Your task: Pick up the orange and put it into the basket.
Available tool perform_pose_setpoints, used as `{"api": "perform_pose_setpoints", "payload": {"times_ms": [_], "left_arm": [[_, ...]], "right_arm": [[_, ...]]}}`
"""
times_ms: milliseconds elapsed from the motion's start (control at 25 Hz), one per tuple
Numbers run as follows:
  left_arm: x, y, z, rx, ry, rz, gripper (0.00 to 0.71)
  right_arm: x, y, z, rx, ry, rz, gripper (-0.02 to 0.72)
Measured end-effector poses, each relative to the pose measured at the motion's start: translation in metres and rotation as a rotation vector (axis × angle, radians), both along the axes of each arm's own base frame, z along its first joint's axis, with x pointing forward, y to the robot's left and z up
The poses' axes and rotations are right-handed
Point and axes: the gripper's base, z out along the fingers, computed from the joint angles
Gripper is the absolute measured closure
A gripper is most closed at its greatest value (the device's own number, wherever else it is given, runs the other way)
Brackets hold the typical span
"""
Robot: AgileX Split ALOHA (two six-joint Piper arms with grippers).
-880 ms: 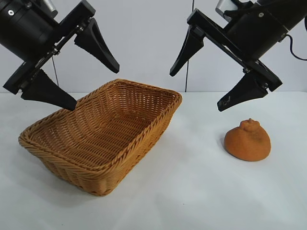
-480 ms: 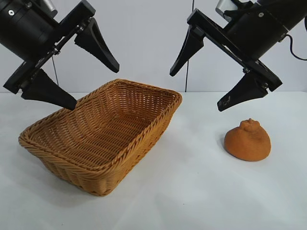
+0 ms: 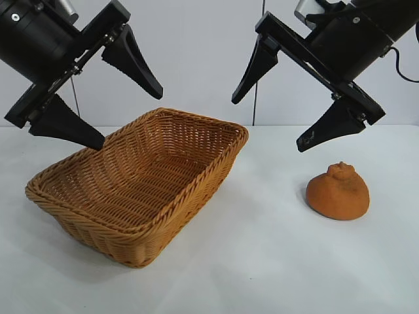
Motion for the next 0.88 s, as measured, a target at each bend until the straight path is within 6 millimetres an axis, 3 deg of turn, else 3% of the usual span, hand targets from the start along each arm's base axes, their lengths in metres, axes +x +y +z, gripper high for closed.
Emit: {"api": "perform_pose_setpoints", "payload": {"times_ms": [480, 680, 880], "left_arm": [[0.0, 0.0, 0.001, 0.0, -0.004, 0.0, 0.047], [-0.01, 0.006, 0.022, 0.035, -0.03, 0.023, 0.047], [-0.03, 0.02, 0.04, 0.125, 0.068, 0.121, 0.047]], "right_arm": [[0.0, 0.0, 0.0, 0.0, 0.001, 0.001, 0.01], [0.0, 0.0, 0.0, 0.0, 0.003, 0.002, 0.01], [0.0, 0.0, 0.0, 0.0, 0.004, 0.003, 0.01]]}}
